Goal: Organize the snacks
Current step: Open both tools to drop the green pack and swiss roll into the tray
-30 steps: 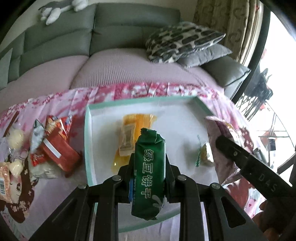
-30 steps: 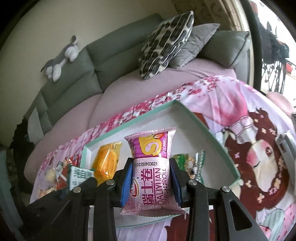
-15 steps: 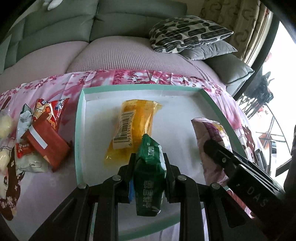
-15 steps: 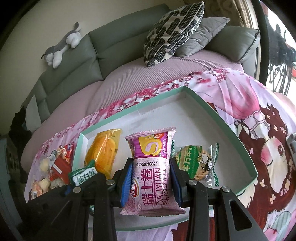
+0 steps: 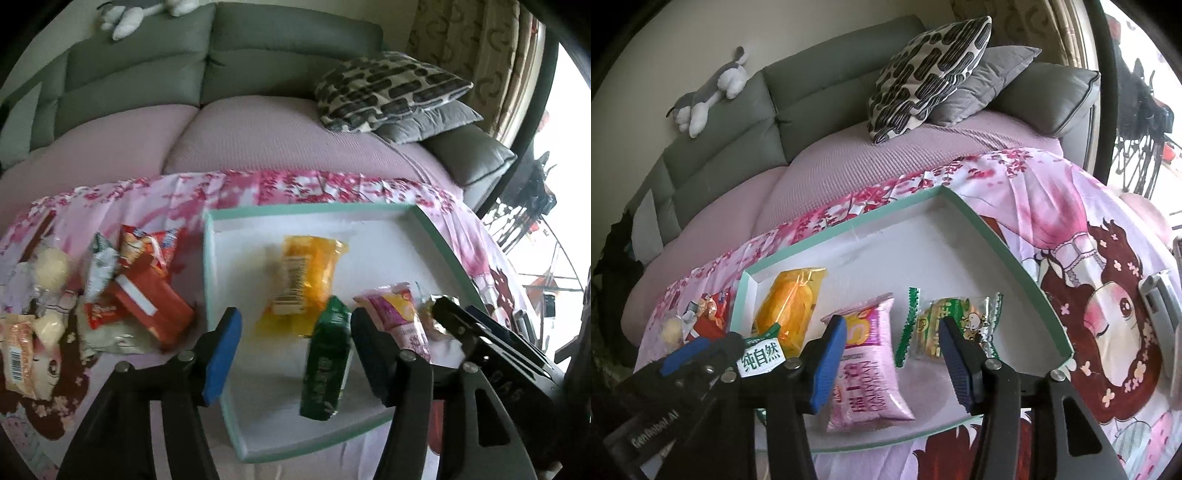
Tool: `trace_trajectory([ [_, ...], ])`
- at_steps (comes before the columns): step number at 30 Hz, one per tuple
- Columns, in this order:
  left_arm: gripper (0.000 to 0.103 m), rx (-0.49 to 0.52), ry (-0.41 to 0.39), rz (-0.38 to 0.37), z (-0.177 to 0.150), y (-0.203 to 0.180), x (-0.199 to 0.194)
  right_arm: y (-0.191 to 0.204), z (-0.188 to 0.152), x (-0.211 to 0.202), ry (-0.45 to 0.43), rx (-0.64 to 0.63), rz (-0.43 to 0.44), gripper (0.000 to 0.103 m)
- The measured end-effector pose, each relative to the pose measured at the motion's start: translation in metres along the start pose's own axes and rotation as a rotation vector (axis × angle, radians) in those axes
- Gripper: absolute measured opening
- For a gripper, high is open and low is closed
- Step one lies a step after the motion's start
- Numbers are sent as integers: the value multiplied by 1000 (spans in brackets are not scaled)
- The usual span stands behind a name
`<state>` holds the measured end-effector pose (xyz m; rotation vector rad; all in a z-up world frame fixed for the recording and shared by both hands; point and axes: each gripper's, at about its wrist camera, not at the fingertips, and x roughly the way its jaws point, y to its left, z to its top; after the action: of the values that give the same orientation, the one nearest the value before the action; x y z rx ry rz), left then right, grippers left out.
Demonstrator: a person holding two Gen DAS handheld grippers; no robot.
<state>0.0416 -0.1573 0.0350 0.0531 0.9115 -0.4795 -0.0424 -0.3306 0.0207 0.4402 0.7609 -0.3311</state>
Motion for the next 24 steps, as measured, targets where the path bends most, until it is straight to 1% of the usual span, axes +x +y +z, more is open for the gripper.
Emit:
trace_trajectory([
  [2, 71, -11, -9, 26, 1, 6, -2, -1, 0, 0, 5, 0, -8, 58],
  [3, 76, -22, -11, 44, 2, 10, -3, -1, 0, 1, 10, -1, -13, 61],
  [4, 79, -39, -12, 68, 2, 15, -3, 0, -1, 2, 23, -8, -22, 67],
  [5, 80, -55, -12, 94, 2, 20, -2, 1, -1, 3, 29, -15, -29, 69],
  [8, 80, -107, -15, 183, 2, 38, -1, 5, -3, 5, 46, -47, -56, 69],
  [9, 83, -121, -18, 206, 1, 43, -1, 5, -3, 6, 48, -49, -57, 70],
  [10, 87, -138, -22, 236, -1, 48, -2, 6, -4, 5, 50, -51, -57, 74],
  [11, 89, -149, -25, 260, -2, 53, -2, 8, -4, 5, 50, -54, -58, 79],
  [15, 90, -185, -38, 346, -7, 71, -4, 16, -5, 6, 51, -82, -57, 90],
  [16, 92, -193, -43, 361, -8, 74, -5, 18, -5, 6, 53, -88, -57, 95],
  [17, 95, -198, -46, 370, -9, 77, -5, 20, -6, 7, 54, -93, -57, 101],
  [18, 101, -205, -48, 383, -10, 80, -6, 21, -6, 8, 57, -99, -56, 103],
  [24, 102, -225, -69, 441, -13, 90, -12, 26, -8, 8, 49, -119, -51, 103],
])
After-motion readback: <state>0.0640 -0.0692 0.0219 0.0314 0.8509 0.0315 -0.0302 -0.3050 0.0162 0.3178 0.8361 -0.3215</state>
